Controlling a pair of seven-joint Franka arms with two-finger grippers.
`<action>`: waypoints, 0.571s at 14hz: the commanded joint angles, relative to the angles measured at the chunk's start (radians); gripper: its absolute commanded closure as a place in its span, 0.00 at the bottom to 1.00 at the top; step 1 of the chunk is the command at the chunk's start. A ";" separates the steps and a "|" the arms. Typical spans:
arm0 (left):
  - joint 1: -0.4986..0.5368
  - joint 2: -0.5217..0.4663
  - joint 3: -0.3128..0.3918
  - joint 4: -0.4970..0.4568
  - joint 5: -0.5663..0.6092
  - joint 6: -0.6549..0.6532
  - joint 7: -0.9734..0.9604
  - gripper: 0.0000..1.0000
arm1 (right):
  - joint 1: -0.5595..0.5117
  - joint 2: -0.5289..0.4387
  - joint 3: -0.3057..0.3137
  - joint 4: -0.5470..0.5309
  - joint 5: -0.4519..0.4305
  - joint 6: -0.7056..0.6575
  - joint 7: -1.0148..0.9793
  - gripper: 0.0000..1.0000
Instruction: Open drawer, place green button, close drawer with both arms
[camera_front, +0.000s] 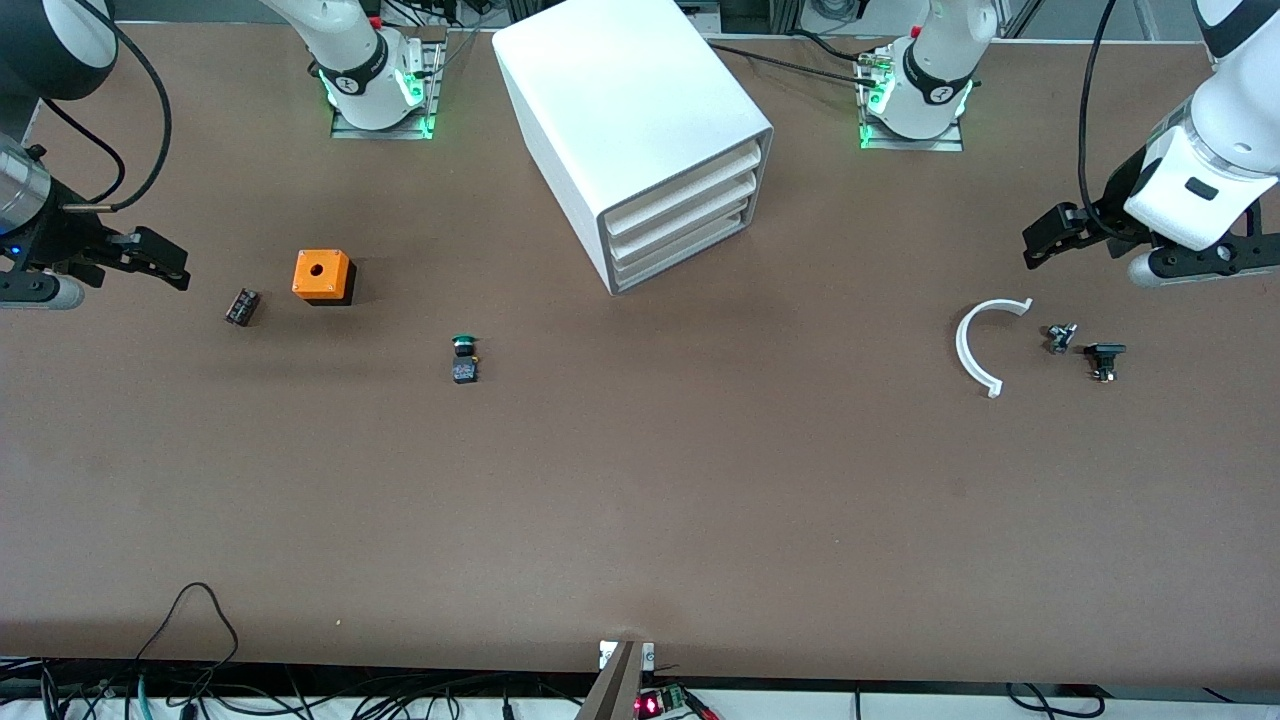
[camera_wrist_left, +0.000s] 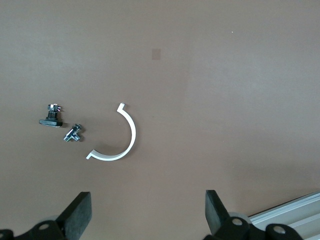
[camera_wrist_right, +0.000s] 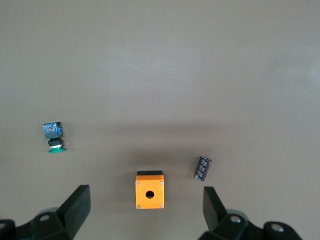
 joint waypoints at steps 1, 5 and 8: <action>0.010 -0.005 -0.009 0.007 -0.016 0.004 0.021 0.00 | -0.001 -0.011 0.003 0.010 0.018 -0.020 0.004 0.00; 0.010 0.013 -0.008 0.039 -0.016 -0.002 0.014 0.00 | 0.001 -0.011 0.006 0.033 0.014 -0.022 0.003 0.00; 0.010 0.021 -0.006 0.044 -0.016 -0.002 0.018 0.00 | 0.001 -0.004 0.006 0.063 0.018 -0.024 0.006 0.00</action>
